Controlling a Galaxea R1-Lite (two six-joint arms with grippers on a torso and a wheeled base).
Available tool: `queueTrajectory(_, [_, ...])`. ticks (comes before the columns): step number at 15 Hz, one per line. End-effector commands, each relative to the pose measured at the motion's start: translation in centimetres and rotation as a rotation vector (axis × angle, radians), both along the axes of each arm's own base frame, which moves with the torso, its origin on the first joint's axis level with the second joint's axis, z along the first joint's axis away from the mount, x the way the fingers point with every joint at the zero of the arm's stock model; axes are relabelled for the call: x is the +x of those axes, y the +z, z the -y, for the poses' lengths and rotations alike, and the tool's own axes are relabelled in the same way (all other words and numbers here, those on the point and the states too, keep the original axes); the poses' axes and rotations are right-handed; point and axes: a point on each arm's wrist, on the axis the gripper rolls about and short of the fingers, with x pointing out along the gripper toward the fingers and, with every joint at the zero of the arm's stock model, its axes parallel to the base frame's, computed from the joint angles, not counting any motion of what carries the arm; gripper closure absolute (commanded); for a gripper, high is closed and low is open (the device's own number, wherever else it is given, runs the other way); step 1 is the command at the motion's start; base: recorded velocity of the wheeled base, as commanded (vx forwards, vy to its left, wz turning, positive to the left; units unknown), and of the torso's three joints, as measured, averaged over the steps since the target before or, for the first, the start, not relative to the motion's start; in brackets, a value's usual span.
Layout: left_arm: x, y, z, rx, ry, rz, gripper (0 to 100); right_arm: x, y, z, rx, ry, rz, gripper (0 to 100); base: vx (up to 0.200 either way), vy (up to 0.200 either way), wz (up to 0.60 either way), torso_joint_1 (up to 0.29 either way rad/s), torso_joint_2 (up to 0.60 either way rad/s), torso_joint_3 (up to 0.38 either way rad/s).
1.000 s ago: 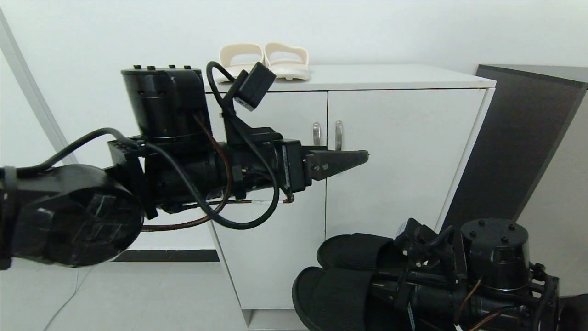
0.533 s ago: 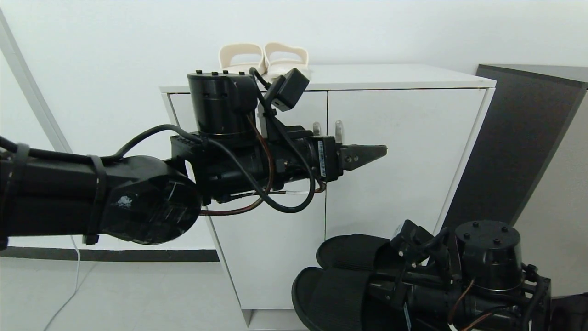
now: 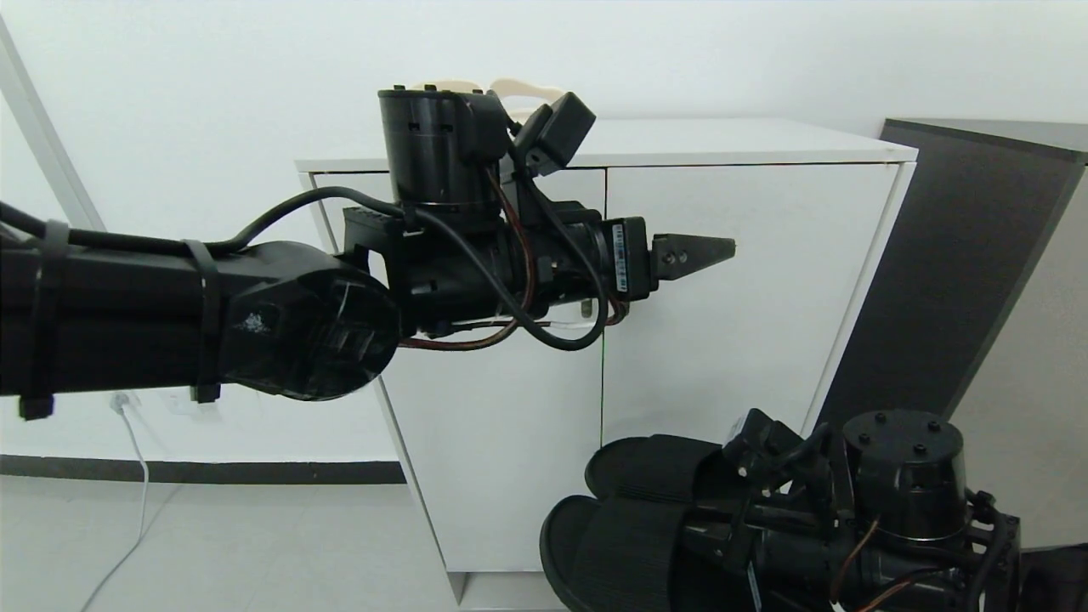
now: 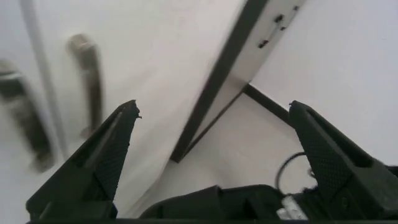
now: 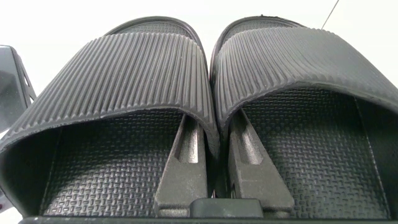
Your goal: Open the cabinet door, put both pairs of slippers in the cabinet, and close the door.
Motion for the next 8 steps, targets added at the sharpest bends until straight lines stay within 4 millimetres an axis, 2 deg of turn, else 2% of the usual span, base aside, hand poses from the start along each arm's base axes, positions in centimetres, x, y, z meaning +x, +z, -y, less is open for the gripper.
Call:
queueTrajectory(1, [0.1, -0.3, -0.2, 0.005, 0.024, -0.006, 0, 0.0, 0.0, 0.0, 0.0, 0.001, -0.001, 100, 0.0, 0.0, 0.0, 0.0, 0.0, 0.0])
queueTrajectory(4, [0.6, -1.1, -1.2, 0.028, 0.087, -0.029, 0, 0.0, -0.1, 0.0, -0.001, 0.001, -0.002, 100, 0.0, 0.0, 0.0, 0.0, 0.0, 0.0])
queueTrajectory(8, [1.7, -2.1, -1.4, 0.045, 0.148, -0.046, 0, 0.0, -0.1, 0.0, -0.002, 0.001, -0.003, 100, 0.0, 0.0, 0.0, 0.0, 0.0, 0.0])
